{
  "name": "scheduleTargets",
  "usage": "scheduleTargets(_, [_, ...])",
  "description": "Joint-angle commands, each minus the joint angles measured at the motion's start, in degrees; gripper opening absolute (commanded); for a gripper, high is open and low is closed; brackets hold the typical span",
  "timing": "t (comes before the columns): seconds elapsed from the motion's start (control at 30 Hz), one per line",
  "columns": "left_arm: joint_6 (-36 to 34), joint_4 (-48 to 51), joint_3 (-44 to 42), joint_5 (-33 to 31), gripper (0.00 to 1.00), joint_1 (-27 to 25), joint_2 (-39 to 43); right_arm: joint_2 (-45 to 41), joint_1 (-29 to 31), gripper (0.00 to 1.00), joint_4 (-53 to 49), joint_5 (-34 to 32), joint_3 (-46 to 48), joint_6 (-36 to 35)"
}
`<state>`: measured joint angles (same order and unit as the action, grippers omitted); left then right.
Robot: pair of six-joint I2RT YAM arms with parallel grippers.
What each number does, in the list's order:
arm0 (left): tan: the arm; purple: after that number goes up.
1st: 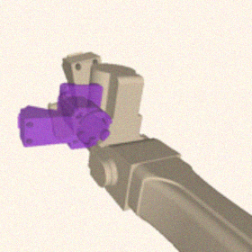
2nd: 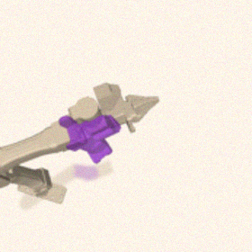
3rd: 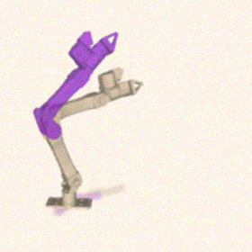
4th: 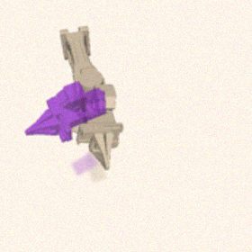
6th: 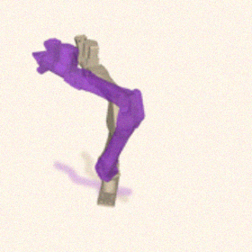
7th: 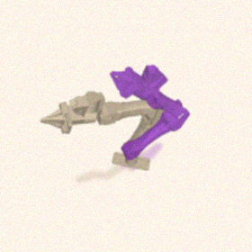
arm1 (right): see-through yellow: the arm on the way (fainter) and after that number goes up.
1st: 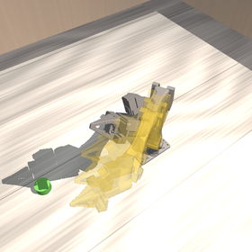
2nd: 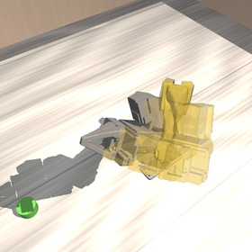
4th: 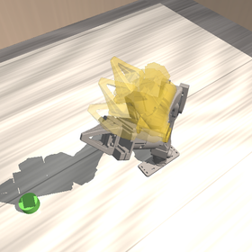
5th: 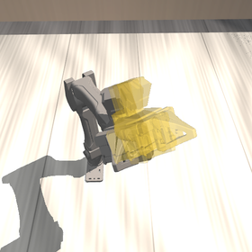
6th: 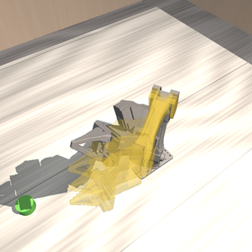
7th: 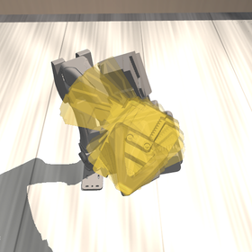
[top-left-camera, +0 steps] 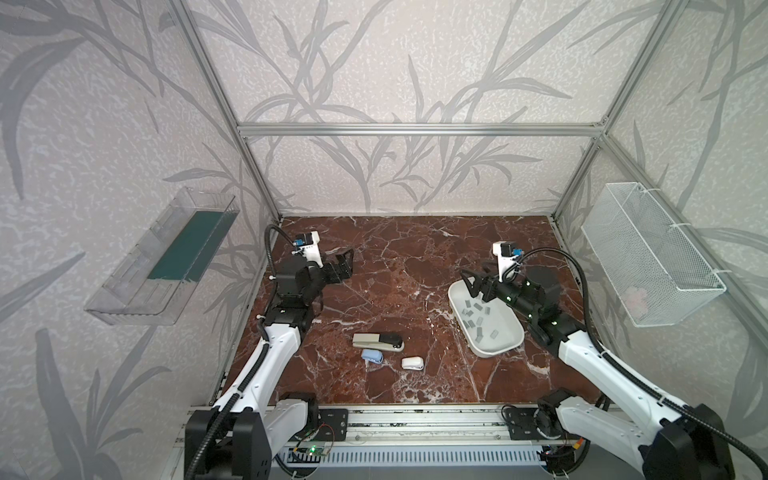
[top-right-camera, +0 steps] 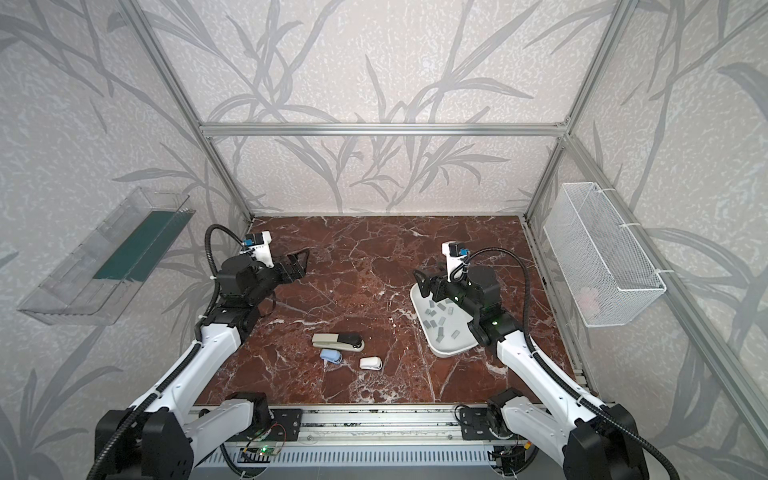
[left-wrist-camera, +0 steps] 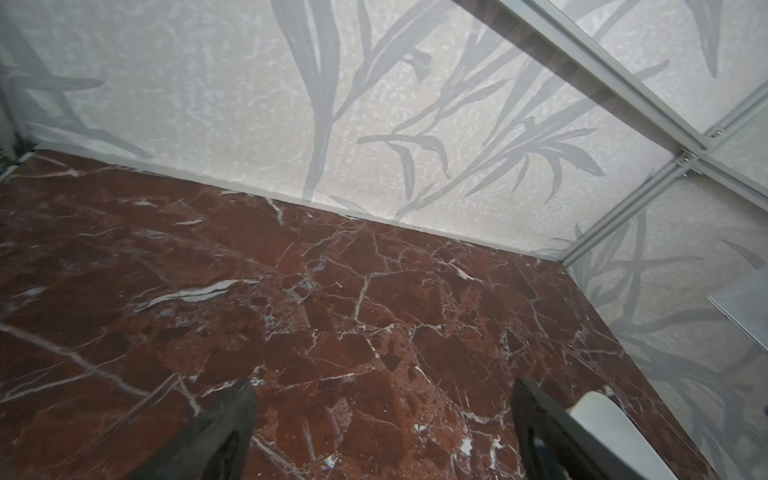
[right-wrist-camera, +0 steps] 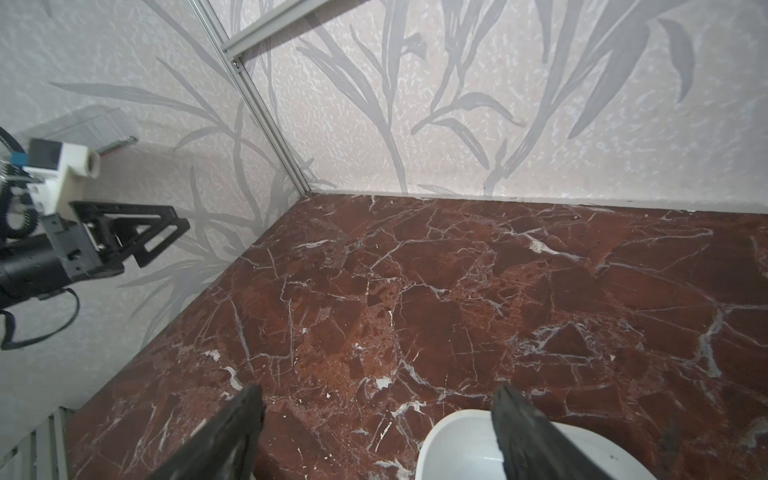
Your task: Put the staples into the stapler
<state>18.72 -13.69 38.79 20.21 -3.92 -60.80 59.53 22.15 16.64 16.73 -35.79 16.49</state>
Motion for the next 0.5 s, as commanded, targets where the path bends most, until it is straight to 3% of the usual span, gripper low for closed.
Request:
scheduleTargets(0.0, [-13.3,3.4,1.1,0.7,0.93,-5.9,2.6,-0.5,0.3,0.86,4.8,1.8,1.2,-4.0])
scheduleTargets(0.13, [-32.1,10.1,-1.5,3.9,0.91,-12.9,6.4,-4.0,0.3,0.86,5.0,1.8,6.0,-6.7])
scheduleTargets(0.27, [-49.3,17.5,-3.1,5.7,0.78,-16.8,8.2,-10.3,0.2,0.89,-1.8,0.7,7.6,-13.3])
scheduleTargets(0.33, [-53.5,20.0,-3.4,4.8,0.78,-17.9,7.2,-14.2,0.1,0.89,-4.4,-6.1,8.2,-10.7])
scheduleTargets(0.47, [-59.6,29.2,-0.8,11.0,0.79,-20.4,3.0,-21.1,0.1,0.91,0.9,-2.6,13.8,-9.8])
